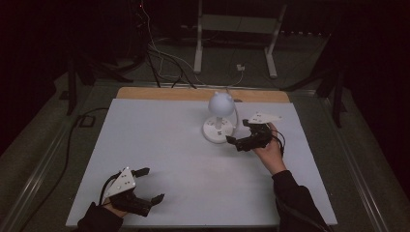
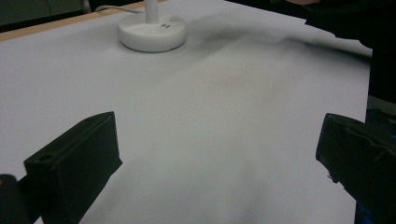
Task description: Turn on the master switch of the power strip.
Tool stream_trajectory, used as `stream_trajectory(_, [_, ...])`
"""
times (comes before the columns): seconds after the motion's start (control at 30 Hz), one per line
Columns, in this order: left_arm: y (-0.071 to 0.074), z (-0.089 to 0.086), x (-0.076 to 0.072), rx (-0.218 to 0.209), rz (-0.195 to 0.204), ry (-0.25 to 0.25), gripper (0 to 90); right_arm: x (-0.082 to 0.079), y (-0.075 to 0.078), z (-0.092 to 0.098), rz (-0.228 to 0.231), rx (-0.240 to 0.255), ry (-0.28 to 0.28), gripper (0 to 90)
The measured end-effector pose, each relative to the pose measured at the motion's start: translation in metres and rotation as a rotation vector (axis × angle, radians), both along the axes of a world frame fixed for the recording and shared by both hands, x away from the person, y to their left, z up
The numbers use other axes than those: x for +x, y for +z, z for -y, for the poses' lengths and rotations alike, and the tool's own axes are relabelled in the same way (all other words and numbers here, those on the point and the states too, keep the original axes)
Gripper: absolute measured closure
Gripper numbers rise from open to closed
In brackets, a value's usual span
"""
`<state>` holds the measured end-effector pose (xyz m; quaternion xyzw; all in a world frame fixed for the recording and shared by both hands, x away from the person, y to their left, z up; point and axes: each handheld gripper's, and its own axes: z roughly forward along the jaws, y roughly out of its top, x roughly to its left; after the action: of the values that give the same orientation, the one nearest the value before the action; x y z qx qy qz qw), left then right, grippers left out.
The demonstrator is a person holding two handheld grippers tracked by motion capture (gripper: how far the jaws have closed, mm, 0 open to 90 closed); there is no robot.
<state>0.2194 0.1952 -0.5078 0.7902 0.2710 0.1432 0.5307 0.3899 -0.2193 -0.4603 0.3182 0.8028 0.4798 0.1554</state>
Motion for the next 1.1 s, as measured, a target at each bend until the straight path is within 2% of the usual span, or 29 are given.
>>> stream_trajectory(0.03, [0.0,0.0,0.0,0.0,0.0,0.0,0.2,0.001,-0.001,-0.001,-0.001,0.003,0.003,0.0])
stream_trajectory(0.1, [0.0,0.0,0.0,-0.001,0.0,-0.001,0.2,0.005,-0.003,-0.003,0.029,0.001,0.015,0.0])
stream_trajectory(0.27, [0.0,0.0,0.0,-0.002,0.0,-0.001,0.1,0.011,-0.006,-0.004,0.05,0.005,0.021,0.0])
stream_trajectory(0.33, [0.0,0.0,0.0,-0.002,0.0,0.0,0.2,0.013,-0.007,-0.004,0.065,-0.001,0.025,0.0])
stream_trajectory(0.4, [0.0,0.0,0.0,-0.002,-0.001,0.0,0.2,0.016,-0.008,-0.005,0.077,-0.031,0.013,0.0])
stream_trajectory(0.63, [0.0,-0.001,0.0,-0.002,0.001,0.001,0.1,0.028,-0.013,-0.008,0.063,-0.085,0.02,1.7])
stream_trajectory(0.67, [0.0,-0.001,0.0,-0.002,0.0,0.002,0.2,0.03,-0.013,-0.008,0.055,-0.081,0.026,7.4])
stream_trajectory(0.93, [0.0,-0.001,0.0,-0.003,-0.002,0.003,0.1,0.035,-0.018,-0.011,0.029,-0.09,0.024,4.2])
stream_trajectory(0.97, [0.0,-0.001,0.0,-0.003,-0.002,0.004,0.2,0.036,-0.021,-0.012,0.014,-0.081,0.018,4.6])
stream_trajectory(1.07, [0.0,-0.001,0.0,-0.004,-0.003,0.004,0.2,0.037,-0.022,-0.012,0.007,-0.081,0.016,6.0])
stream_trajectory(1.1, [0.0,-0.001,0.0,-0.004,-0.004,0.004,0.1,0.038,-0.022,-0.012,0.011,-0.084,0.01,8.8])
